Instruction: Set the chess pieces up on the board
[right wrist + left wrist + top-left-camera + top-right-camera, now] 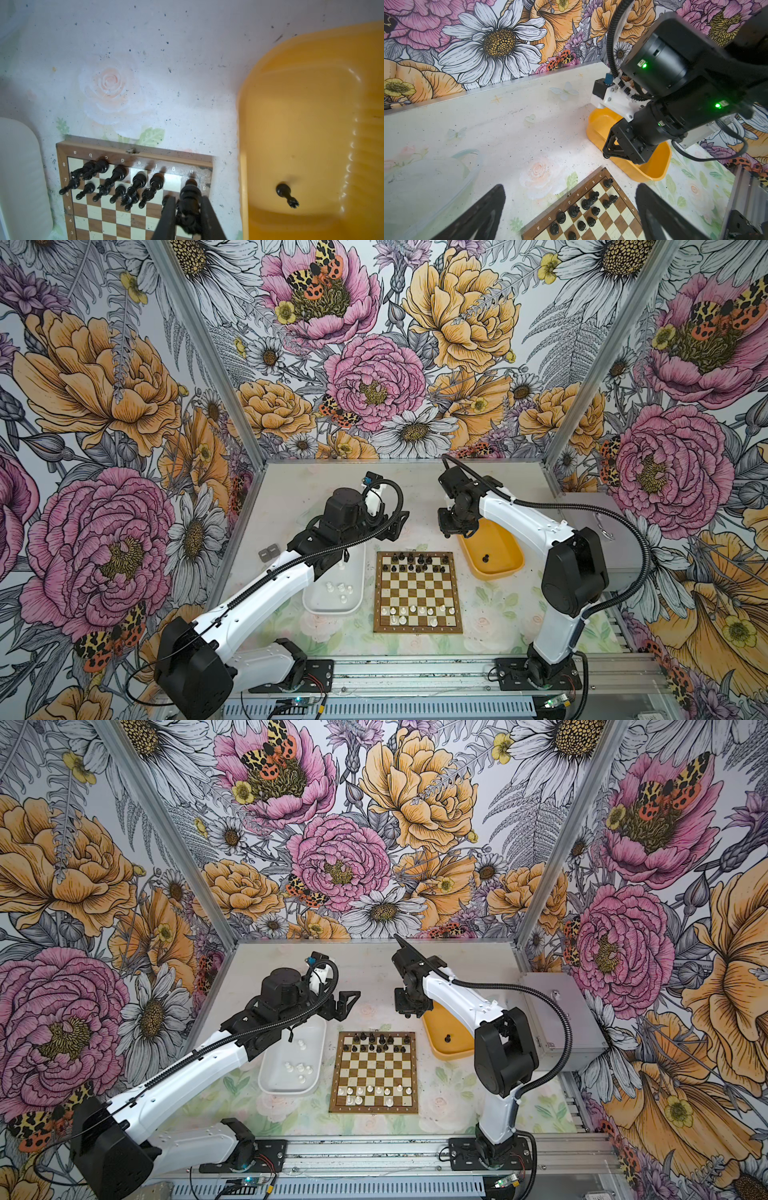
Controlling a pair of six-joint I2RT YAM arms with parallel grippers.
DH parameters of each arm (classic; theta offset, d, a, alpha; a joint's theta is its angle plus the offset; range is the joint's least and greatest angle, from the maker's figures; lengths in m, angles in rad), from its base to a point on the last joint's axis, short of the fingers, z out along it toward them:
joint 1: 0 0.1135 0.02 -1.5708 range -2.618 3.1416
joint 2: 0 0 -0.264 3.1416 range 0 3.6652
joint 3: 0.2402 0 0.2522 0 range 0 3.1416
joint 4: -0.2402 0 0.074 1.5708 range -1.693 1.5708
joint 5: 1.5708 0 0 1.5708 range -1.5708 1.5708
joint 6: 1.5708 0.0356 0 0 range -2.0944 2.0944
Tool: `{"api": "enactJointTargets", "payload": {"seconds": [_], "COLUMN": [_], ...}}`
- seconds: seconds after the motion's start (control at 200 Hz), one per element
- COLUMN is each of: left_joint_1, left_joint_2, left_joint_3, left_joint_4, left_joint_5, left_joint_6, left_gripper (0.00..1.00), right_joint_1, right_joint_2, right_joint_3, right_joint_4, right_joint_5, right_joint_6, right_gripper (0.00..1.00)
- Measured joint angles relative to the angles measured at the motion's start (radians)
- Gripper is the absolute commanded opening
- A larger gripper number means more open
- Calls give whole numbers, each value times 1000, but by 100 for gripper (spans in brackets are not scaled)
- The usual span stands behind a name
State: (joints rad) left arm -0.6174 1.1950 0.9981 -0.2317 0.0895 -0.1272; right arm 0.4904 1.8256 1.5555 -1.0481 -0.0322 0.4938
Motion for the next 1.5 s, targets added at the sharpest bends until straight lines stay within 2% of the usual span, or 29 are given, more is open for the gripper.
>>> {"api": "enactJointTargets", "payload": {"seconds": [0.48,1.496], "left_joint_1": [0,0], "left_joint_2": [-52,-23], "left_joint_3": [-32,-30], "left_joint_4": [-28,-42], "left_joint_5": [-24,-30], "left_joint_6": [-12,-11], "left_gripper": [99,99], "right_joint_1": [65,76], "right_joint_2": [3,40], "right_joint_3": [-60,-159], "right_joint_4": [45,108], "right_joint_5": [-34,-71], "right_joint_6": [34,60], "right_gripper": [16,16]}}
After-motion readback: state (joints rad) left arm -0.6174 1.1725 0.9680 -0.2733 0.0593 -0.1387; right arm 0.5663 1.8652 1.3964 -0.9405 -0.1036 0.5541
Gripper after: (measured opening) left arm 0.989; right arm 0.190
